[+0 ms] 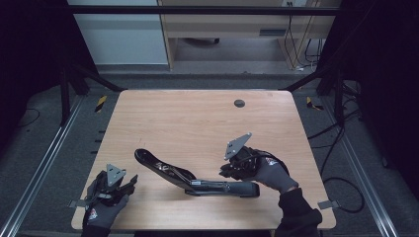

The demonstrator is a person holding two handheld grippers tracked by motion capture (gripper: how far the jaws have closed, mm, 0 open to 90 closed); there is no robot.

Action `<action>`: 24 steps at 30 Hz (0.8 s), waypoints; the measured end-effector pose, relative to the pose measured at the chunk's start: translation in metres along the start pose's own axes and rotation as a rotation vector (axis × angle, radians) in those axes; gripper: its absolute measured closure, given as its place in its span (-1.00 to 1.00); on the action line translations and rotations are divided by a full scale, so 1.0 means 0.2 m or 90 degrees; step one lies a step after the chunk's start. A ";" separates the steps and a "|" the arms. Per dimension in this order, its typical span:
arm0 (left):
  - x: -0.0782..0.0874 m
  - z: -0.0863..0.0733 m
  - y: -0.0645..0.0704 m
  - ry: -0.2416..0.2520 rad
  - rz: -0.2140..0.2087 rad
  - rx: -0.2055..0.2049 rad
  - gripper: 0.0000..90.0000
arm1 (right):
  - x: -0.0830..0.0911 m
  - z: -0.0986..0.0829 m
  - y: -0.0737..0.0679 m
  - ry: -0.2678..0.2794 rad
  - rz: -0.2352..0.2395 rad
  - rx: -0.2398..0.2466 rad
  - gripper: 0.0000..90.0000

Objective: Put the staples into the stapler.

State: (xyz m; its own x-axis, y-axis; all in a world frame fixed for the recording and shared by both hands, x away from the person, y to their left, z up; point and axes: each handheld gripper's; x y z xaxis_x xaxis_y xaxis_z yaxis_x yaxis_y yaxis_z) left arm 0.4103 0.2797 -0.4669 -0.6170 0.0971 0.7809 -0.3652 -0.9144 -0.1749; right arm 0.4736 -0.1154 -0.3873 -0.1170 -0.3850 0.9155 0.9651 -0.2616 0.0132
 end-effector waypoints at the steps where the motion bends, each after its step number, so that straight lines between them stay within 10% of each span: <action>1: 0.00 0.00 0.00 0.000 0.000 0.000 0.14 | 0.00 0.00 0.00 -0.002 0.000 0.005 0.73; 24: 0.00 0.00 0.00 0.001 0.002 -0.001 0.14 | -0.07 0.07 0.00 -0.010 0.021 0.049 0.74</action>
State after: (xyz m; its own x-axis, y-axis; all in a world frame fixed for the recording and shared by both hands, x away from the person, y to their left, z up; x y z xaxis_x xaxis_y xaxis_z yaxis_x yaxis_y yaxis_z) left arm 0.4103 0.2790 -0.4670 -0.6188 0.0954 0.7797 -0.3648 -0.9140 -0.1777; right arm 0.4777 -0.0982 -0.3945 -0.0819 -0.3787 0.9219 0.9836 -0.1798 0.0135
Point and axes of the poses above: each handheld gripper's, and its own axes: x roughly backward along the jaws, z roughly out of its top, y roughly to its right, and after that the axes turned 13 degrees about -y, right-handed
